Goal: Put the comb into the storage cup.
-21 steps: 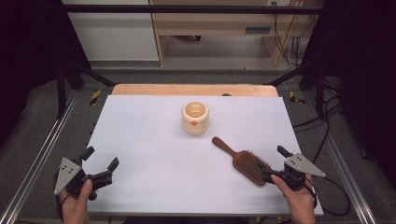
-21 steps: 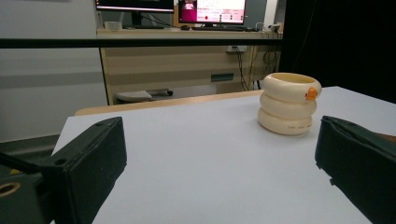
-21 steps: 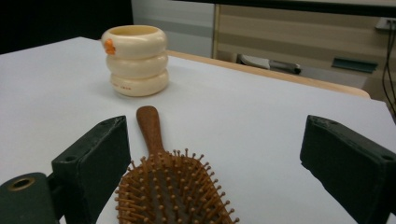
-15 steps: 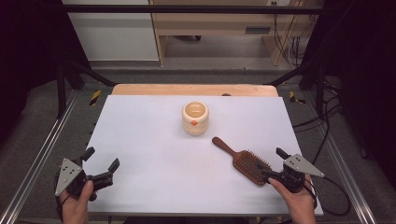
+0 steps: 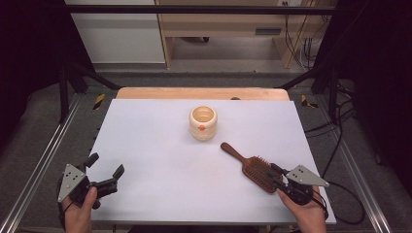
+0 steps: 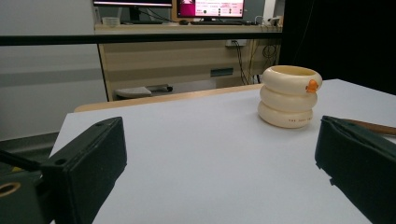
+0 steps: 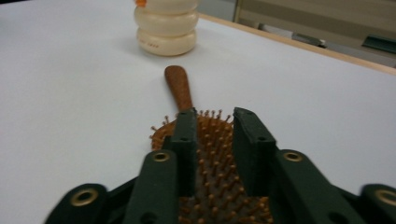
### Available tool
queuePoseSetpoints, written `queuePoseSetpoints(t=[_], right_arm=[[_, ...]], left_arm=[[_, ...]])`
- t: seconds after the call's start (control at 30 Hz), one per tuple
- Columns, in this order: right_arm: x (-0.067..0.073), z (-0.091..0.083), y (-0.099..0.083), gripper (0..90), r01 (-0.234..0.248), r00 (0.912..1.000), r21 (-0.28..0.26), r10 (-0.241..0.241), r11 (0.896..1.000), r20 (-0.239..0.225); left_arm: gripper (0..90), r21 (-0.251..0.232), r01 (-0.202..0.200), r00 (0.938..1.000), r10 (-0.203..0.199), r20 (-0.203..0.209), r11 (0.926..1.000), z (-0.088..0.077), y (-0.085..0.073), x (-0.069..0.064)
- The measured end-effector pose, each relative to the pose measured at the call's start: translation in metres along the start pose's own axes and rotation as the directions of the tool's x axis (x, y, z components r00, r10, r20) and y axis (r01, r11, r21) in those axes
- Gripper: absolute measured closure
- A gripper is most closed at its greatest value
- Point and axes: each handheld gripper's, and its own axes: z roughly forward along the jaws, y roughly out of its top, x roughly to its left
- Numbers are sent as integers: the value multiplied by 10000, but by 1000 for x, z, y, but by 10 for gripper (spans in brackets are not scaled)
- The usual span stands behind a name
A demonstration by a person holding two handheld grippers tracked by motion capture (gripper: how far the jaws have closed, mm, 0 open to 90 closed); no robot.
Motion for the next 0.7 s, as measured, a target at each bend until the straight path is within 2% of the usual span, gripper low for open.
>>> queuePoseSetpoints(t=[0.03,0.07,0.1,0.17,0.27,0.47,0.7], right_arm=[[2,1,-1,791,76,9999,93,-75,9999,-121],[6,2,-2,844,101,9990,302,-88,9995,-428],[6,2,-2,844,101,9990,302,-88,9995,-428],[10,4,-3,900,218,9972,566,-176,9982,-723],[13,5,-5,900,222,9954,758,-149,9969,-949],[20,9,-13,900,486,9880,1609,-238,9858,-1526],[20,10,-16,900,560,9879,2029,-248,9776,-1533]], left_arm=[[21,9,-12,10000,12,4,10000,0,0,0],[21,14,2,10000,-2,2,10000,0,0,0],[21,24,-11,10000,11,10,10000,1,0,0],[22,45,-10,10000,10,0,10000,1,-1,-1],[22,57,-50,10000,50,12,10000,1,-1,-1],[23,96,-68,10000,68,10,9999,2,-1,-2],[23,112,-70,10000,70,10,9999,2,-1,-2]])
